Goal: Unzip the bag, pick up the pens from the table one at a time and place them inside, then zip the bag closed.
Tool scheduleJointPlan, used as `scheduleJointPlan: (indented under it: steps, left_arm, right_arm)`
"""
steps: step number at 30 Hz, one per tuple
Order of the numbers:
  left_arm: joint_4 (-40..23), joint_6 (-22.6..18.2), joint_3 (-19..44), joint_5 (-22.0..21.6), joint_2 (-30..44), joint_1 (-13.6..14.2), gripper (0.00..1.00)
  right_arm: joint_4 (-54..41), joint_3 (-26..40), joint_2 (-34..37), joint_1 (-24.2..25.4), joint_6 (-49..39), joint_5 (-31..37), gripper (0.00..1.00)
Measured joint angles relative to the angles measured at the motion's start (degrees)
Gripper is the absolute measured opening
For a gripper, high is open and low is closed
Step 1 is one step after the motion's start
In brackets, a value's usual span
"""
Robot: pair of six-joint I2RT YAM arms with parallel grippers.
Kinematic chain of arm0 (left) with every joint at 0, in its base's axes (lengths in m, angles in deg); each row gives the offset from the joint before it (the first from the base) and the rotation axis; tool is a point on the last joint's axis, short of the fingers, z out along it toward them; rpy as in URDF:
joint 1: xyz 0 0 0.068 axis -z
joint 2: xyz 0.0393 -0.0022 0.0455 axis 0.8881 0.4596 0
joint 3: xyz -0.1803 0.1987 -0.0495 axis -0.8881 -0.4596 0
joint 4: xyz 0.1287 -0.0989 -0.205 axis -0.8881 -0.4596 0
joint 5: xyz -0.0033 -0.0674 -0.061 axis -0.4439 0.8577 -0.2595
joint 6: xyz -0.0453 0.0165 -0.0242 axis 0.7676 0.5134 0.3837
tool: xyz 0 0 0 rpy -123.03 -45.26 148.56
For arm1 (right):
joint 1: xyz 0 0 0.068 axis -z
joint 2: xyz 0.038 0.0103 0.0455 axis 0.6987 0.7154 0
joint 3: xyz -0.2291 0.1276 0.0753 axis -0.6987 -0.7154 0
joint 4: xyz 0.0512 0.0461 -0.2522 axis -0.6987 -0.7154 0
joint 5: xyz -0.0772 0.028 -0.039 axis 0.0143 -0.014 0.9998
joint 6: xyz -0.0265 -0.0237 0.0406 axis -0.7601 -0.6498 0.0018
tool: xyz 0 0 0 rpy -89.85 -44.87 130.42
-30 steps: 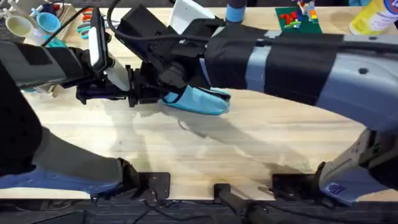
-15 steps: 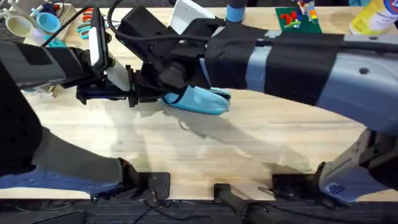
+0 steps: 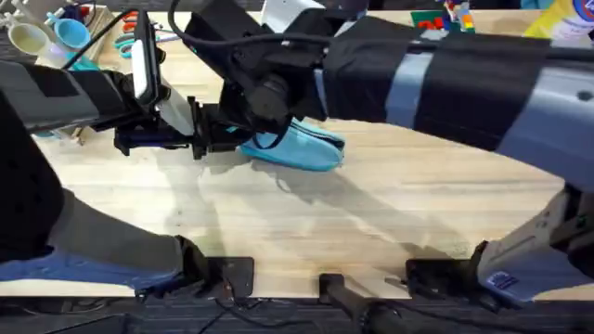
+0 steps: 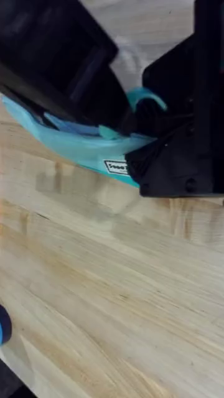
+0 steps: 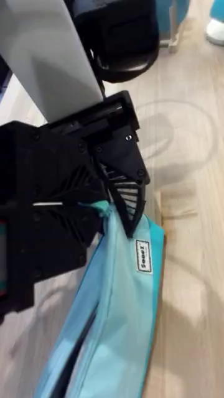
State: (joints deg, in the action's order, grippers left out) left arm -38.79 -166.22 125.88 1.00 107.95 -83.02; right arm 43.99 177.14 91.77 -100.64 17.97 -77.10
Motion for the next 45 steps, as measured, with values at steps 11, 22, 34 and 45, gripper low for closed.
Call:
scheduleJointPlan:
  steps: [11, 22, 34, 45]
  left_arm:
    - [-0.28, 0.0, 0.0, 0.58, 0.0, 0.0, 0.044]
    - [-0.41, 0.0, 0.0, 1.73, 0.0, 0.26, 0.044]
    - [-0.35, 0.0, 0.0, 1.58, 0.0, 0.26, 0.044]
    - [-0.45, 0.02, 0.0, 1.76, 0.0, 0.5, 0.044]
  right_arm:
    - [-1.1, 0.0, -1.11, 0.28, -4.45, 0.98, 0.032]
    - [-6.11, 0.0, -3.73, 3.11, -4.74, 0.56, 0.032]
    - [-8.94, 0.0, -4.17, 4.95, -7.33, 0.9, 0.032]
    - [-18.56, 0.0, -6.94, 6.93, -8.18, 6.06, 0.032]
